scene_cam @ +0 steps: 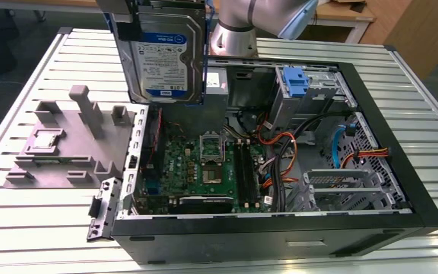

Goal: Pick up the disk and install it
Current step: 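Pick up the disk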

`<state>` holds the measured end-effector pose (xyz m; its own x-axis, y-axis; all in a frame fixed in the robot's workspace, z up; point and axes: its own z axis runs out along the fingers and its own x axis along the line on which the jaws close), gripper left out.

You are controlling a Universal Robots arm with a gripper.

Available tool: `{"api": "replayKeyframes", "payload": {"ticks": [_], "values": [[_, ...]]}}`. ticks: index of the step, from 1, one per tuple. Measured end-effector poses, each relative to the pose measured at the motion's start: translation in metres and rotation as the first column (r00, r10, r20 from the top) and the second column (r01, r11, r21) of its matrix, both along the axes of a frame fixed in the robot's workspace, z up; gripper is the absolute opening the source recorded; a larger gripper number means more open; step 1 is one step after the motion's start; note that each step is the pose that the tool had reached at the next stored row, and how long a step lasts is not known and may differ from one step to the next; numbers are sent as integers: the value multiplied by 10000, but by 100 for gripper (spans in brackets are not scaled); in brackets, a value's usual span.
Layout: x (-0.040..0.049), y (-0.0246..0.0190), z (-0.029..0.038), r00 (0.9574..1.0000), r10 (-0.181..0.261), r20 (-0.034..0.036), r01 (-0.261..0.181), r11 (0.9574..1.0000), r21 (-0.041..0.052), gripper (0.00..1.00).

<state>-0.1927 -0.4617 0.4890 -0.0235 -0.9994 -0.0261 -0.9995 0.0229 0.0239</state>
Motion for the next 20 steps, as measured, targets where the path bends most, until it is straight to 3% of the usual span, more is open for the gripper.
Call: {"api": "replayKeyframes", "payload": {"ticks": [16, 17, 20], "values": [[108, -1, -1, 10000, 0, 1, 0, 10000, 1, 37], [198, 0, 0, 10000, 0, 0, 0, 10000, 1, 37], [208, 0, 0, 10000, 0, 1, 0, 10000, 1, 37]]}}
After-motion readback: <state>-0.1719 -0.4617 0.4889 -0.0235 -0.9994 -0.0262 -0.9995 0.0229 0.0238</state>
